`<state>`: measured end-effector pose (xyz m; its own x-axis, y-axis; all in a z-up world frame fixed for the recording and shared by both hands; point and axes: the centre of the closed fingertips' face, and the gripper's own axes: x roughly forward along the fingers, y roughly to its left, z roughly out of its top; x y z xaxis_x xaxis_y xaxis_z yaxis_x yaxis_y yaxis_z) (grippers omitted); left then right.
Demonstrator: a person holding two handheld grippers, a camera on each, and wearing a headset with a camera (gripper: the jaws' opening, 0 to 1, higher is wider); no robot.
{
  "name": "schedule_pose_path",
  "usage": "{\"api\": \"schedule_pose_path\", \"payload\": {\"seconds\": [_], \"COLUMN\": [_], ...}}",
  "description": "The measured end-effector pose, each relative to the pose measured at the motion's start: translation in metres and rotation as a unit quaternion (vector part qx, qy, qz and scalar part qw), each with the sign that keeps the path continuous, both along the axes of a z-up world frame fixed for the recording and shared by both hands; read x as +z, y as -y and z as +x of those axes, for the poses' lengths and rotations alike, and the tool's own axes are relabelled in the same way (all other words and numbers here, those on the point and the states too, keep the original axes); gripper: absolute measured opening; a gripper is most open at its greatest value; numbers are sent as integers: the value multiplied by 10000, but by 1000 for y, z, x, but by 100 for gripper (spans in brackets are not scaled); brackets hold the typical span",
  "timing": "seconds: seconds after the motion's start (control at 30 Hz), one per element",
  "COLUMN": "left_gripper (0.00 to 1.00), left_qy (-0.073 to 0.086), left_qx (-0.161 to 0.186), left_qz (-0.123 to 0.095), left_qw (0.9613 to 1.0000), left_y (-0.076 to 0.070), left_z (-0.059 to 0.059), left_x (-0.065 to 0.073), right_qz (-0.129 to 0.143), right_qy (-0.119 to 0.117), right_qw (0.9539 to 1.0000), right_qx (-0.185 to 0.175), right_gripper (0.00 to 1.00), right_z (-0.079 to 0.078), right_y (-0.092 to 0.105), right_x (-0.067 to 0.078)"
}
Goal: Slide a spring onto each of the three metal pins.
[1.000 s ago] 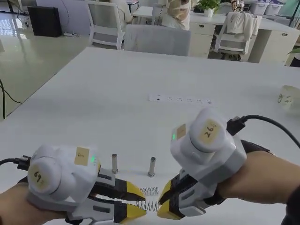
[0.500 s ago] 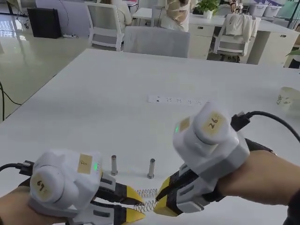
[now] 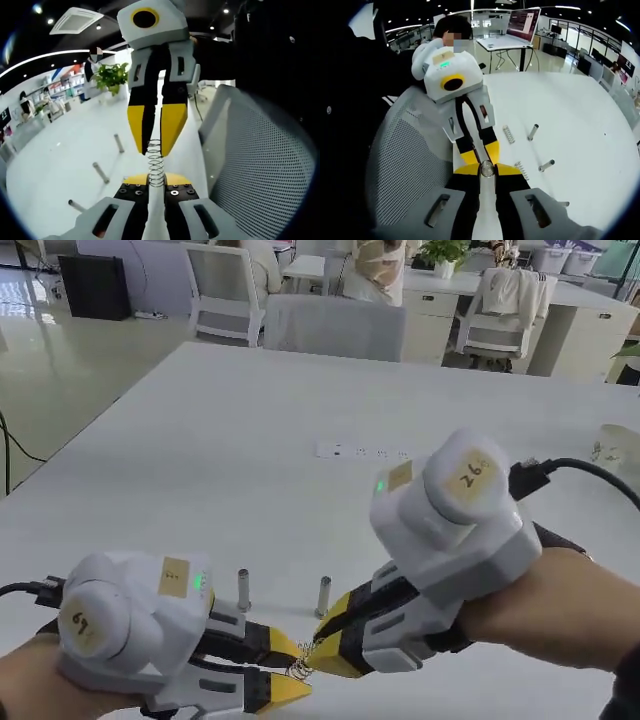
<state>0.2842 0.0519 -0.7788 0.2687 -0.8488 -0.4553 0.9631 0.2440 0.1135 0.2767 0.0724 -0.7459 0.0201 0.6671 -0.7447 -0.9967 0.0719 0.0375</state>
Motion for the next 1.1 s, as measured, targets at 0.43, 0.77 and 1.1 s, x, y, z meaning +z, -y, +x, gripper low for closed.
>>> {"api": "schedule_pose_path", "payload": {"seconds": [0.43,0.77,1.1], "left_gripper": [2,2,2], "left_qy": [-79,-88,-102], "left_qx": [2,-6,39], "left_qz": [14,16,-47], "left_qw": [10000,10000,9999], "left_y": [0,2,2], "left_z": [-1,-3,-1], "left_x": [-3,-2,0], "right_qz": [-309,-607,-728], "right_qy": [1,-5,-6], "right_qw": [9992,9974,9964], "right_qx": [241,381,426], "right_gripper": [10,9,8], "right_z": [-3,-5,-3], "right_y": [-1,-2,-2], "right_x": [-10,-21,-24]}}
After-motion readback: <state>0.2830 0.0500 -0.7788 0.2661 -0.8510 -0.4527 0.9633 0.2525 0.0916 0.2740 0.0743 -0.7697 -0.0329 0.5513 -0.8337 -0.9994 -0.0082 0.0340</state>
